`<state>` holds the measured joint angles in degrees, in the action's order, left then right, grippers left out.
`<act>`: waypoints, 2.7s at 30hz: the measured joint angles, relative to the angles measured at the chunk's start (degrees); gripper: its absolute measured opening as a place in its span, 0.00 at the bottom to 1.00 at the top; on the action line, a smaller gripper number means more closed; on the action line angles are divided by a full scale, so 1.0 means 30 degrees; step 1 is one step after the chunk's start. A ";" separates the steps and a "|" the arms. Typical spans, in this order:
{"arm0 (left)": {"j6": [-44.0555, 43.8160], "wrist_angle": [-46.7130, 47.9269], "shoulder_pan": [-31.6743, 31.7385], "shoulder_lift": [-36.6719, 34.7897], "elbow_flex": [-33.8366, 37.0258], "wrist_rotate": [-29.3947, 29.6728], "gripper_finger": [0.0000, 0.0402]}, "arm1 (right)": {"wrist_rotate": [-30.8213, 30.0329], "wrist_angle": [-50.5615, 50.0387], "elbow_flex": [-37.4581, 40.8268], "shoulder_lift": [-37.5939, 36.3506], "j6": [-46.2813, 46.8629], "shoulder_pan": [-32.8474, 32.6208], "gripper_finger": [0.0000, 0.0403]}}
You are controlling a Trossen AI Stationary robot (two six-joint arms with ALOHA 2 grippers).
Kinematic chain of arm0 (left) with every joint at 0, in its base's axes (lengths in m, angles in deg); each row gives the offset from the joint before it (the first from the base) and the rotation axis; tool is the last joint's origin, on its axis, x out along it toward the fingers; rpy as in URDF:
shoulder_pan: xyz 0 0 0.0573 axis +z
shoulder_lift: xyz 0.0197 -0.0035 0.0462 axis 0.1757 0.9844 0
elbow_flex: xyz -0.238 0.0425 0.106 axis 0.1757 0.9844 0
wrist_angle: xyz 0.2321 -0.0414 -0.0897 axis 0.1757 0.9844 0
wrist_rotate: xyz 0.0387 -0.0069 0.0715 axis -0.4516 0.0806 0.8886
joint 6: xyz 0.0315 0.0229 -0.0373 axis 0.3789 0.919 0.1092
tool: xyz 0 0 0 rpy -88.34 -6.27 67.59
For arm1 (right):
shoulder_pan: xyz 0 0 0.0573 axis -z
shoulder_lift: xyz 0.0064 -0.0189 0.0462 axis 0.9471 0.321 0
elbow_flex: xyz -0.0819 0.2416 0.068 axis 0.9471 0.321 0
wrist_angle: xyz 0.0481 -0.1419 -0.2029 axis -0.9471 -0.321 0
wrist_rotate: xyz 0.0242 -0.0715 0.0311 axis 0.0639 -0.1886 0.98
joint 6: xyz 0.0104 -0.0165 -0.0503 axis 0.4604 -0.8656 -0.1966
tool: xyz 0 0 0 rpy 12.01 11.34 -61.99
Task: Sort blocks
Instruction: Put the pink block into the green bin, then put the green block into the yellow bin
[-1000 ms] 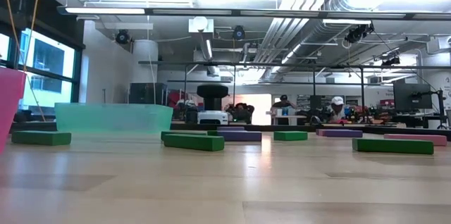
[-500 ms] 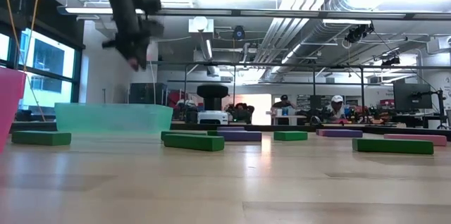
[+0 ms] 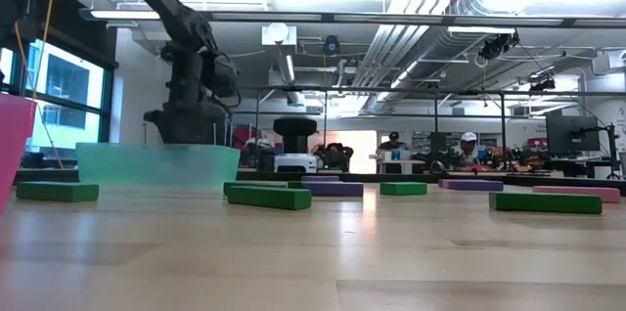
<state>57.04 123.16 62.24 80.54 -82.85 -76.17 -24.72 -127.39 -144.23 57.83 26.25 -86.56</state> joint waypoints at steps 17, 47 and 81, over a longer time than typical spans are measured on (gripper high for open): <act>-0.2466 0.2816 -0.1192 -0.4161 -0.0007 -0.0516 0.43 | 0.3906 0.0439 1.3026 -0.1019 0.0569 0.2664 0.38; -1.0885 -0.7970 -1.6756 -1.0577 -0.0022 0.5717 0.43 | 1.5856 1.2313 1.8051 -0.0998 -1.4779 1.2143 0.36; -0.8750 -0.7445 -1.7010 -1.0563 -0.0015 0.5661 0.43 | 0.3070 1.5844 1.7666 0.4577 -0.0079 -0.2158 0.11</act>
<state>30.79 100.82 11.21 48.85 -82.89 -59.19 -15.51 -79.86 -91.23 71.56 26.01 -93.03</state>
